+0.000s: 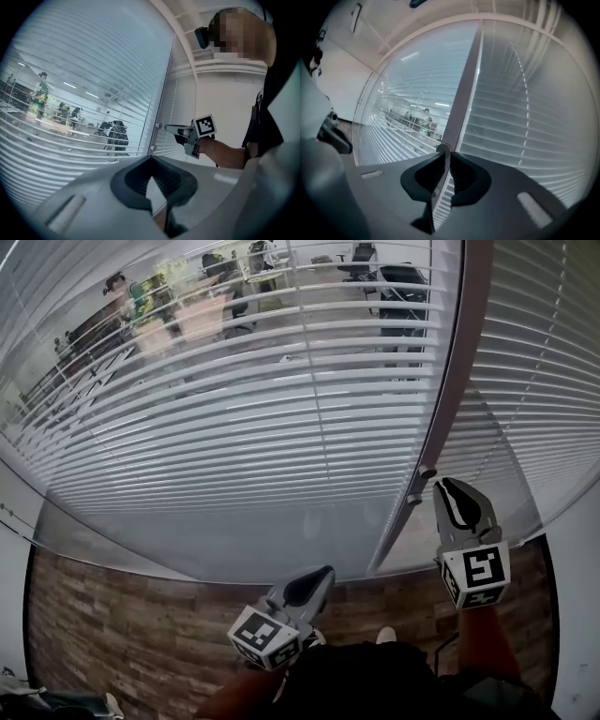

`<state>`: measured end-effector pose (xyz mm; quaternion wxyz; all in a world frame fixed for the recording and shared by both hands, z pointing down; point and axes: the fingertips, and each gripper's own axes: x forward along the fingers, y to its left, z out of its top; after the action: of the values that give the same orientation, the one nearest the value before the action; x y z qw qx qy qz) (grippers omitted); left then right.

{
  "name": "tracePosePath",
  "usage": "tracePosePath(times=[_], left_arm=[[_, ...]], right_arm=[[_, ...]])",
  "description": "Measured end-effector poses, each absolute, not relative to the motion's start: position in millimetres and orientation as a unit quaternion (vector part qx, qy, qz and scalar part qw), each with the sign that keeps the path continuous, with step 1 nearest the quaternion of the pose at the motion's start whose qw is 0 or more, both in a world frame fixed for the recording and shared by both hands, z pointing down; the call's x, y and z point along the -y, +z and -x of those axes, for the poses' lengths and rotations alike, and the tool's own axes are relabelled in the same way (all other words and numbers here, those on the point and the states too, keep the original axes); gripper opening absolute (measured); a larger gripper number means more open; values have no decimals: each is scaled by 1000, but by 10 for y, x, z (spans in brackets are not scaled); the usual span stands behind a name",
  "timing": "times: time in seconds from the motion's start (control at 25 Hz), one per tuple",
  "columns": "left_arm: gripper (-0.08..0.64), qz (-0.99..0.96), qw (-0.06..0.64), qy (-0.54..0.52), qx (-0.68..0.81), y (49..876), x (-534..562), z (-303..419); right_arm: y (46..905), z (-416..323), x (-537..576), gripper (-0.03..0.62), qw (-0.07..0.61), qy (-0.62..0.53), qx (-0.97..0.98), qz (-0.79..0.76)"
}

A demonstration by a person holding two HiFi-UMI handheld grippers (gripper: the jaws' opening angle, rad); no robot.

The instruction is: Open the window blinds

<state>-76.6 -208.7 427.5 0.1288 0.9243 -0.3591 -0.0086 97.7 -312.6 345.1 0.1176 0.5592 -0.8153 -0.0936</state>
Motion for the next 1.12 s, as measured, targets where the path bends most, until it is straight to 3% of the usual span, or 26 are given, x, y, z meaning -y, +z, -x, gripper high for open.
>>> tracePosePath(times=[0.08, 0.28, 0.72, 1.12], left_arm=[[0, -922, 129, -5, 364, 4246, 2126, 657], [0, -919, 133, -13, 371, 4096, 2092, 375], [0, -891, 111, -2, 439, 3691, 1746, -314], [0, -868, 138, 7, 477, 3716, 1512, -90]], right_arm=[[3511, -1074, 3066, 25, 78, -44, 838, -539], [3670, -1226, 2641, 23, 11, 55, 878, -476], [3587, -1528, 2062, 23, 15, 100, 930, -352], [3766, -1420, 2047, 23, 13, 139, 931, -338]])
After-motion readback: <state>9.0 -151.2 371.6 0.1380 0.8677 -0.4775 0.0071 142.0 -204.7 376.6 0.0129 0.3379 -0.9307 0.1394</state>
